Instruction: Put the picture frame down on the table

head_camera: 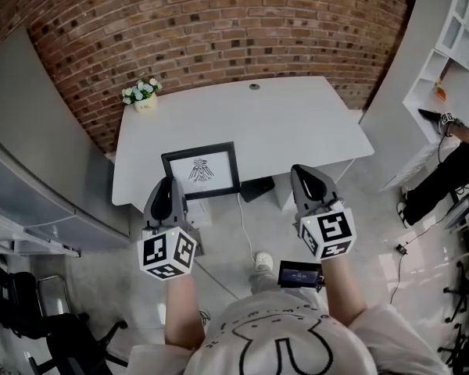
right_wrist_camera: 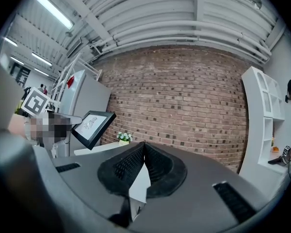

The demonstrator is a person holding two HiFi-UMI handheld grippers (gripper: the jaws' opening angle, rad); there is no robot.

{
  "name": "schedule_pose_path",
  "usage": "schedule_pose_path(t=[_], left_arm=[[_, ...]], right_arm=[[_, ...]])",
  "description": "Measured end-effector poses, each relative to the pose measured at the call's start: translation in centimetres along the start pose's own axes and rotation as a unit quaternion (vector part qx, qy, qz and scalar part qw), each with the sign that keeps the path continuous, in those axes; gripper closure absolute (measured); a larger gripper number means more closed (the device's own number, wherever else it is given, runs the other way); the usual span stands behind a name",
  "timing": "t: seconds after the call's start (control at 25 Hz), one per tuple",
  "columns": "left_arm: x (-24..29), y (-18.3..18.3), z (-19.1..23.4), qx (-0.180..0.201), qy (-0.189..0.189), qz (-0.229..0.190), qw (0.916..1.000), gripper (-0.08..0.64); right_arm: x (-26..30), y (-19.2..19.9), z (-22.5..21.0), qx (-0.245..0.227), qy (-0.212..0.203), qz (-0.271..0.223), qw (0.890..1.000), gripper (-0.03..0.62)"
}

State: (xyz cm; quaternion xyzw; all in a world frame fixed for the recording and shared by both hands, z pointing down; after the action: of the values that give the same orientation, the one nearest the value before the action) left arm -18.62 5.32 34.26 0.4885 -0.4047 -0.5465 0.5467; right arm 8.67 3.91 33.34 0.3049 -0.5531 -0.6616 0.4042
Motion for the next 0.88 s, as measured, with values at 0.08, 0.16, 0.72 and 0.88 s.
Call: schedule_pose_path(t=[0.08,0.16,0.72,0.88], left_arm=[[2.2,0.4,-0.4,-0.001,-0.003,0.002,1.0,0.491],[4.3,0.8,-0.8,-0.002,-0.006,0.003,1.0,0.491],[16.6,3.5,-2.7,-0.009,-0.048,0.004,0.9988,0.491],[18.9,4.2,-2.8,-0.009,-0.055,0.01,0.9984,0.491]], right_arm=[[1.8,0.2,-1.6,0.0,-0.004,-0.001,1.0,0.575],[3.6,0.5,-3.2,0.002,-0.008,0.0,1.0,0.575],[14.4,3.0,-12.5,0.006,-0.047,0.006,0.999,0.575],[16.5,4.0,-13.9,0.011,-0.055,0.011,0.998,0.575]])
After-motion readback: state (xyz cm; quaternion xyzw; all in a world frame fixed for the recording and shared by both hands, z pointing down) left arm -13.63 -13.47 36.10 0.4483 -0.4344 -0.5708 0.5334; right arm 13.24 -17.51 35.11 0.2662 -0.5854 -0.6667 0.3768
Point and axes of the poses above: the fingertips, and each gripper's own axes: x forward along the fingers, z to its left, y out of its underside, the point moved 1 cm from there along -x, backward along the fingers, and after that the axes turned 3 degrees about -y, right-handed, at the moved point
